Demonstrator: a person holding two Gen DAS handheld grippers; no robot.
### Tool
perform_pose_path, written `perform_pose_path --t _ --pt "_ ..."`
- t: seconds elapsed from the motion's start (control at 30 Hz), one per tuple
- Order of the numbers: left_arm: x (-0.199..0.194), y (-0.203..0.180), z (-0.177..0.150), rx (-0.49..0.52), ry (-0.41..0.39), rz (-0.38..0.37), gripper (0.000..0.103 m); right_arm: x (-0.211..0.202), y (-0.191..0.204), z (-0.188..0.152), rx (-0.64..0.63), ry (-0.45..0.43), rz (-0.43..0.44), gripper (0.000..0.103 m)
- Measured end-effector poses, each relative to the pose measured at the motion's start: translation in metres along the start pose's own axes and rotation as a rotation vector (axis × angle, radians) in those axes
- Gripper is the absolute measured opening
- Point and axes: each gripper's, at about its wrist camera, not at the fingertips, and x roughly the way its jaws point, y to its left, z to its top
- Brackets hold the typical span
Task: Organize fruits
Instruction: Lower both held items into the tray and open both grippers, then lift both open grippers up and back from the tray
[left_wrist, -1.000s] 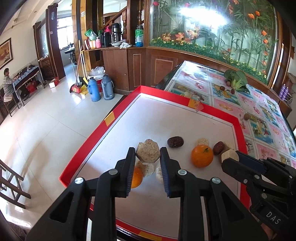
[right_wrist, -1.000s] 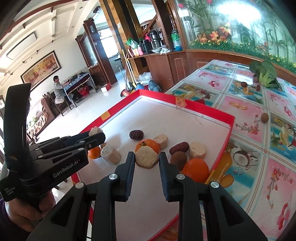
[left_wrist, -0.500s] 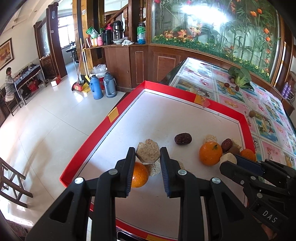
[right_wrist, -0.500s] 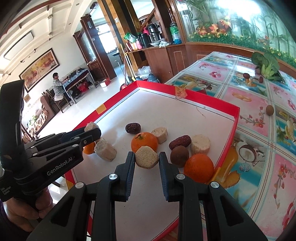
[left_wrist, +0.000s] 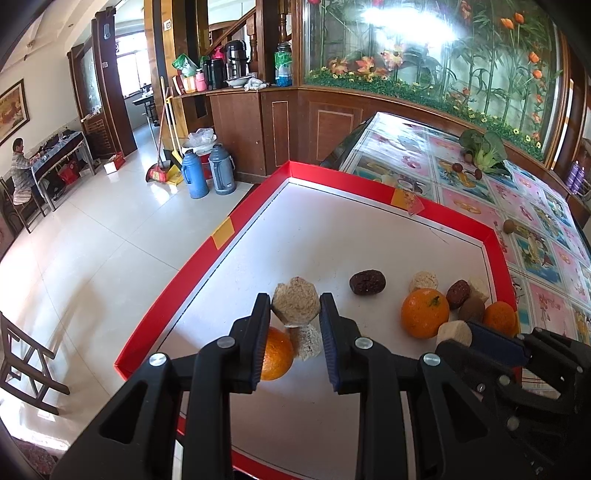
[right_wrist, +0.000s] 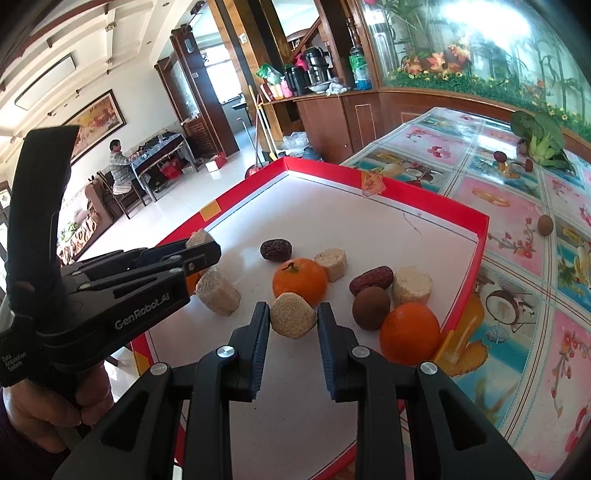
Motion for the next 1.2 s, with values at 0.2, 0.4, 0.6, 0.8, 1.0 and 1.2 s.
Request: perform_pose_path --t 0.2,0.4,0.6,0.8,1.0,1.2 --pt "0.005 -0.001 0.001 0.006 0.006 0.001 0.029 0.003 0.000 -0.001 -0.015 0.003 0.001 0.025" --pt "0.011 -0.006 0.003 0.008 0.013 0.008 0.029 0.004 0.002 -0.002 -0.036 0.000 0.009 0.025" --pt "0.015 -0.007 0.005 0.007 0.016 0.022 0.029 0.005 0.006 -0.004 -0.071 0.012 0.015 0.026" --pt "0.020 -0.010 0.007 0.016 0.022 0.040 0.029 0.005 0.005 -0.005 -0.076 0.016 0.026 0.026" --pt "0.024 -0.015 0.009 0.029 0.030 0.051 0.034 0.007 0.008 -0.005 -0.103 0.037 0.042 0.032" --pt "0.023 -0.019 0.010 0.036 0.035 0.057 0.058 0.002 0.009 -0.006 -0.128 0.035 0.052 0.052"
